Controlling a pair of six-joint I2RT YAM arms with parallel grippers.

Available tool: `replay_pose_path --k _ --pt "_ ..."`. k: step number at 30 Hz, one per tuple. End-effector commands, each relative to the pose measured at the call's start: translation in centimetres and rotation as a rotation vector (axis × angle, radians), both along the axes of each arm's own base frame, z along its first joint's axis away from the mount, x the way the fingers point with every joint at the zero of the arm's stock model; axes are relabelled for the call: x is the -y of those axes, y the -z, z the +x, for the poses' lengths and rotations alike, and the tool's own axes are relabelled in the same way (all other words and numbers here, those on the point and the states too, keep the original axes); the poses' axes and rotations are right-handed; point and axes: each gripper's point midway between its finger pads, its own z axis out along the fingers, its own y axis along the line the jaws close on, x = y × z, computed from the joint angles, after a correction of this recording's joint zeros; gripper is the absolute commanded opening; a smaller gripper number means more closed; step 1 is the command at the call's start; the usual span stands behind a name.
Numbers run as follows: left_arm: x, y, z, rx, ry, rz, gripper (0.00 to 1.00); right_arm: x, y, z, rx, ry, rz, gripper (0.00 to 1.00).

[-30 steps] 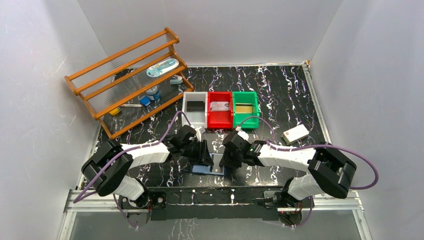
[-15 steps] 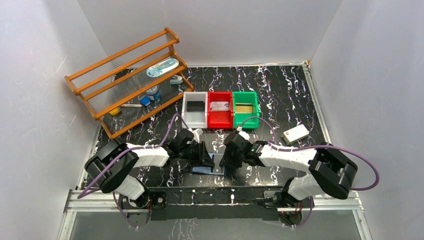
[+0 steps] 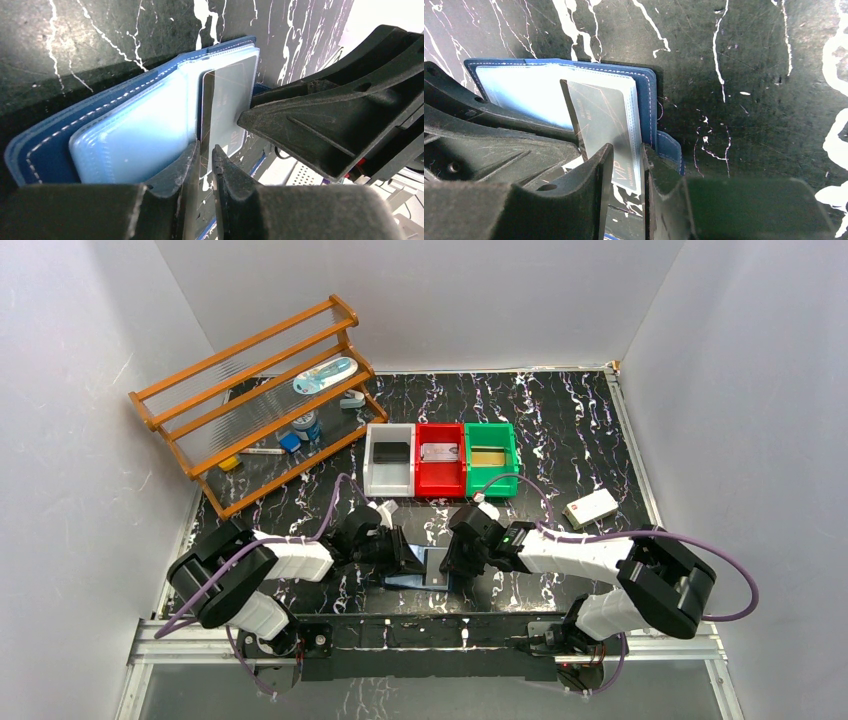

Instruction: Take the credit cards out of the card holder

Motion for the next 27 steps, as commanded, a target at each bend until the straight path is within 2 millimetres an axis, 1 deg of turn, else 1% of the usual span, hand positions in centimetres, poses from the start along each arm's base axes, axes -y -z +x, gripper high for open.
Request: replay_pose_path --k 1,5,11,16,22,25,26,27 --pt "0.5 -1.5 0.4 0.03 -0.026 -0.066 0.13 0.2 0.9 -0.5 -0.021 -0.01 -0.004 0.34" --pt "0.9 -2.1 0.5 0.033 -0.036 -0.106 0.08 0.0 1.0 -0.6 -0.025 -0.013 0.004 0.34" --pt "1.0 -2.4 0.5 0.032 -0.04 -0.125 0.0 0.0 1.1 -0.7 -0.029 -0.015 0.005 0.34" --pt "0.5 -2.0 0.5 0.035 -0.049 -0.097 0.0 0.5 1.1 -0.5 -0.028 -0.004 -0.011 0.36" --pt "-0.4 -1.6 0.6 0.051 -0.062 -0.032 0.0 1.2 0.5 0.2 -0.002 0.017 -0.037 0.41" --pt "-1.0 -0.8 0.6 0.053 -0.063 0.025 0.0 1.4 0.2 0.4 0.006 0.021 -0.038 0.41" --pt "-1.1 -1.2 0.7 0.07 -0.063 0.026 0.0 1.4 0.0 0.5 0.009 0.021 -0.038 0.41" --pt "-1.3 -1.3 0.8 0.078 -0.06 0.036 0.0 1.3 -0.2 0.6 0.012 0.02 -0.038 0.41"
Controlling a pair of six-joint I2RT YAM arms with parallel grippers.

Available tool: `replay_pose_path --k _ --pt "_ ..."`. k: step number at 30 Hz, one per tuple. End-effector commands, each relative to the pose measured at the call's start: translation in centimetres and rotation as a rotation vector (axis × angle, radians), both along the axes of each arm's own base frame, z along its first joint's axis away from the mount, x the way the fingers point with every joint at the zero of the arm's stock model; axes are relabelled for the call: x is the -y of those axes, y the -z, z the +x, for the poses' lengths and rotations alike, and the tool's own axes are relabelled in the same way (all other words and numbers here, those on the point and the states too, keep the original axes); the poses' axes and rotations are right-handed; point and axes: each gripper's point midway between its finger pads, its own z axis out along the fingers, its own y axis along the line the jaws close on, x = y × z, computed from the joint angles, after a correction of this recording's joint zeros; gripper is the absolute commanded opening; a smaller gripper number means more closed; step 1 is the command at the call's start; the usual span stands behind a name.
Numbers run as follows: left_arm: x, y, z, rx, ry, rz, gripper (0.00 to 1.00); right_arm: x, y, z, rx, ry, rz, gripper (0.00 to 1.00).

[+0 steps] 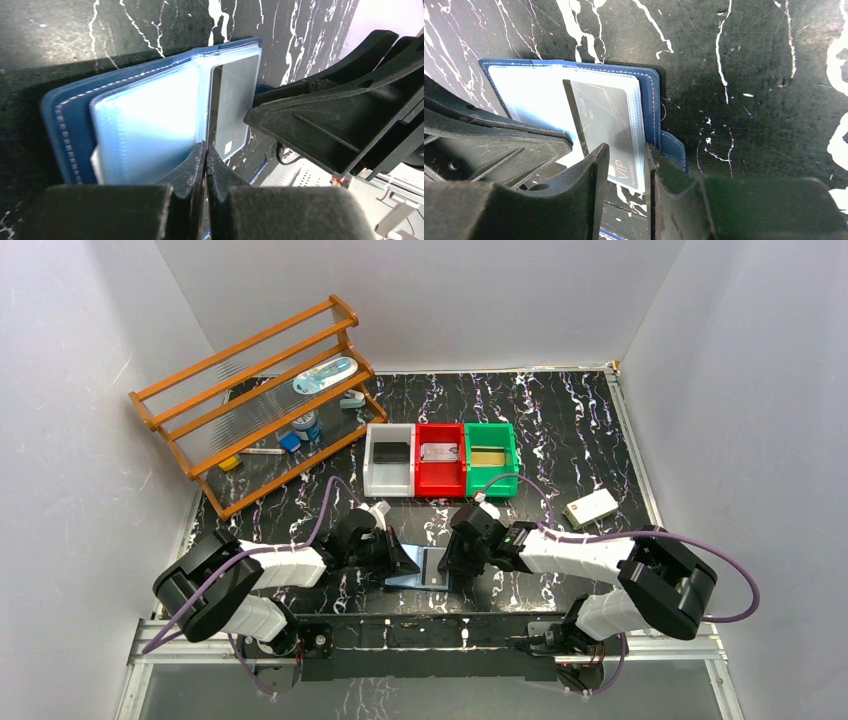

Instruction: Take the credit cards out of the card holder

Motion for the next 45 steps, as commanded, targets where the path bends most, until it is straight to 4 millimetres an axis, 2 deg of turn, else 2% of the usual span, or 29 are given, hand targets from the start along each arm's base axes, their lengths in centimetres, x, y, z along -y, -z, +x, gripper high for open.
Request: replay_pose_path --k 1,6,10,16,21,25,36,40,41,45 --pt "-0.4 -0.9 0.7 0.065 0.006 0.045 0.0 1.4 -0.2 0.4 0.022 0.01 -0.06 0.41" --pt "-0.7 -0.6 0.7 0.068 0.013 0.075 0.0 0.9 -1.7 1.0 0.056 -0.007 -0.044 0.41" --pt "-0.2 -1.1 0.7 0.08 0.027 0.046 0.0 0.2 -2.9 1.2 0.076 -0.024 -0.012 0.41" --pt "0.1 -1.2 0.7 0.077 0.042 0.041 0.0 0.8 -2.7 1.4 0.065 -0.013 -0.069 0.43" --pt "0.0 -1.2 0.6 0.079 0.044 0.045 0.0 -0.5 -2.8 1.2 0.062 -0.047 -0.012 0.4" --pt "0.0 -1.2 0.6 0.079 0.049 0.045 0.01 -0.9 -2.1 1.0 0.045 -0.058 -0.003 0.4" --pt "0.3 -1.2 0.5 0.075 0.068 0.037 0.02 -0.1 0.3 0.3 -0.018 -0.043 -0.056 0.4" --pt "0.7 -1.7 0.5 0.082 0.084 0.017 0.1 0.0 0.6 0.1 -0.03 -0.038 -0.057 0.4" --pt "0.7 -1.2 0.4 0.064 0.088 0.027 0.12 0.0 0.6 0.0 -0.032 -0.034 -0.055 0.4" --pt "1.3 -1.3 0.2 0.044 0.096 -0.015 0.17 0.3 1.1 -0.3 -0.048 -0.024 -0.058 0.4"
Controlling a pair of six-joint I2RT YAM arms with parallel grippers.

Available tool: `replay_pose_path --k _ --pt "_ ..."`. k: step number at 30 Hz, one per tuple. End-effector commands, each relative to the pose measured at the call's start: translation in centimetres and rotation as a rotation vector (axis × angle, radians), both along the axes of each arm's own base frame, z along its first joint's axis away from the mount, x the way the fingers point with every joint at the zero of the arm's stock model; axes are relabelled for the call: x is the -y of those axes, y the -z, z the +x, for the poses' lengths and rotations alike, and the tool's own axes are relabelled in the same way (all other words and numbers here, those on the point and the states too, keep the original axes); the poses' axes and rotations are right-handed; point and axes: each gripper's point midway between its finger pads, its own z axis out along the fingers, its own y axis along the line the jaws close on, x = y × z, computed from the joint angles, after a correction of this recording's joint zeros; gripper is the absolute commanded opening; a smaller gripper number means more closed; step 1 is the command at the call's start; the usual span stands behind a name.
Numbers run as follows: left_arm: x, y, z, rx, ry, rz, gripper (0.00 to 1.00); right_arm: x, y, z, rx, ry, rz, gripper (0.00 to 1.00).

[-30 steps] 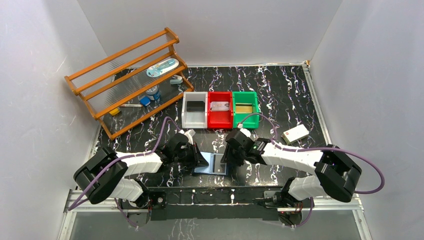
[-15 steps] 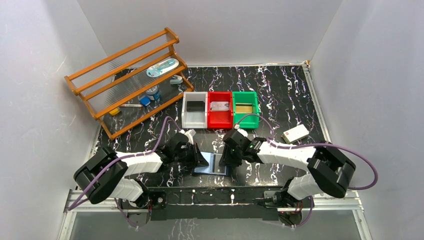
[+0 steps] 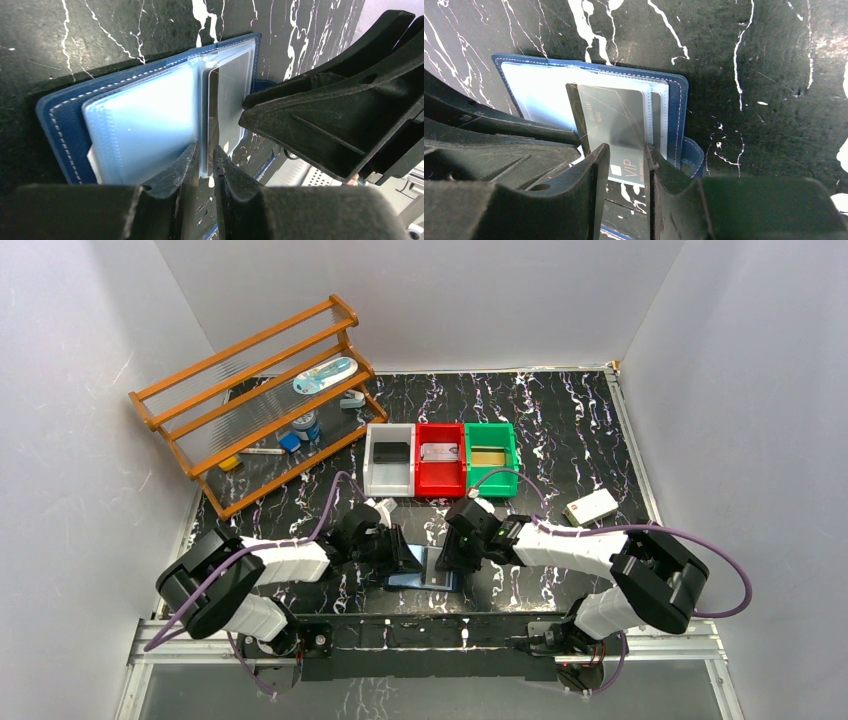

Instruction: Take the credit cards out of the card holder

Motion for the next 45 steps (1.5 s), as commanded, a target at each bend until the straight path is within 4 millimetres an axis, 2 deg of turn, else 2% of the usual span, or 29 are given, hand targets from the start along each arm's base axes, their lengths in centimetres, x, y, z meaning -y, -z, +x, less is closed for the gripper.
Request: replay_pose_path --k 1,8,19,36,40,45 --pt "1.4 -1.1 -0.1 -0.007 0.035 -0.076 0.17 1.0 1.5 -0.5 -0.034 0.027 -0.035 0.4" --pt "1.9 -0.9 -0.5 -0.034 0.044 -0.118 0.16 0.9 2.0 -0.9 -0.052 0.022 -0.019 0.39" --pt "1.4 -0.6 -0.4 -0.022 0.041 -0.078 0.0 1.0 2.0 -0.9 -0.052 0.026 -0.021 0.39" --pt "-0.6 0.2 -0.1 0.013 0.009 0.046 0.0 1.5 2.0 -0.6 -0.042 0.036 -0.045 0.39" --pt "-0.3 -0.1 -0.1 0.018 0.017 0.032 0.0 0.4 0.3 -0.1 -0.003 -0.009 -0.004 0.4" --pt "-0.2 -0.2 0.0 0.019 0.02 0.027 0.0 -0.9 -3.2 1.1 0.087 -0.06 0.051 0.42"
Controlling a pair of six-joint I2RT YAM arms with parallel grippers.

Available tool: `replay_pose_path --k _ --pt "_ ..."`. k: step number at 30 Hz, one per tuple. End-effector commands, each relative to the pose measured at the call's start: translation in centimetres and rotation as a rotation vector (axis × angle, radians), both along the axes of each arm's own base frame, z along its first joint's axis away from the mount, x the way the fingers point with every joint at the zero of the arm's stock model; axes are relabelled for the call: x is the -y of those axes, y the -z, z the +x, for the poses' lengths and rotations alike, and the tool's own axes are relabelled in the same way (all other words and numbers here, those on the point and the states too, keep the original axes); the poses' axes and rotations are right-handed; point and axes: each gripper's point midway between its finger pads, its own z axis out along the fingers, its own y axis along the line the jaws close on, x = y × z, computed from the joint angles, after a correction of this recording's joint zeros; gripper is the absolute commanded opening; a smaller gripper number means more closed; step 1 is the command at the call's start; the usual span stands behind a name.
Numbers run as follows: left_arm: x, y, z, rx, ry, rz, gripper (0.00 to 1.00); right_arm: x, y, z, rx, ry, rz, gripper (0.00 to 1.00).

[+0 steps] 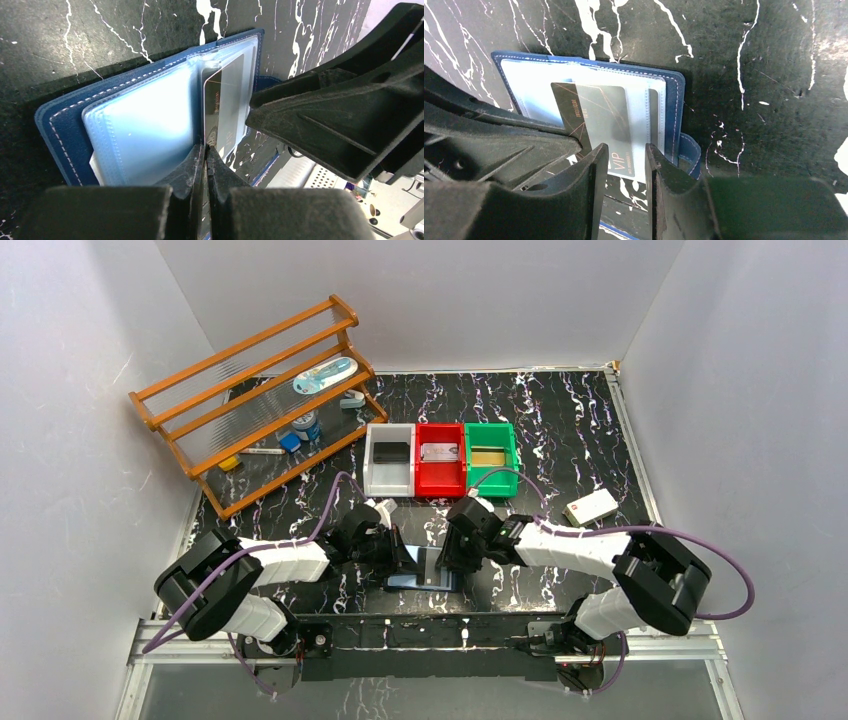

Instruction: Take the credit cards out of the card holder

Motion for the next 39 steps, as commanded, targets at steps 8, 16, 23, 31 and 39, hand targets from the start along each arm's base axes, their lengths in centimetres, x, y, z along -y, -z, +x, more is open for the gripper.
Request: replay_pose_path --k 8,16,23,31,39 --pt "0.1 -0.8 0.3 0.03 0.015 0.005 0.0 -2.5 -2.4 0.9 0.062 -0.097 0.068 0.43" --pt "0.2 -0.8 0.2 0.028 0.017 0.008 0.0 -0.6 1.3 -0.4 -0.051 -0.052 -0.048 0.42" --pt "1.4 -2.1 0.2 0.026 0.027 -0.089 0.15 -0.3 2.1 -1.2 -0.081 -0.03 -0.024 0.42" --pt "2.2 -2.1 0.0 -0.01 0.014 -0.162 0.15 0.0 2.4 -1.4 -0.088 -0.019 -0.027 0.42" --pt "0.8 -1.5 0.5 0.021 -0.013 -0.054 0.12 0.5 2.5 -1.2 -0.079 0.002 -0.047 0.42"
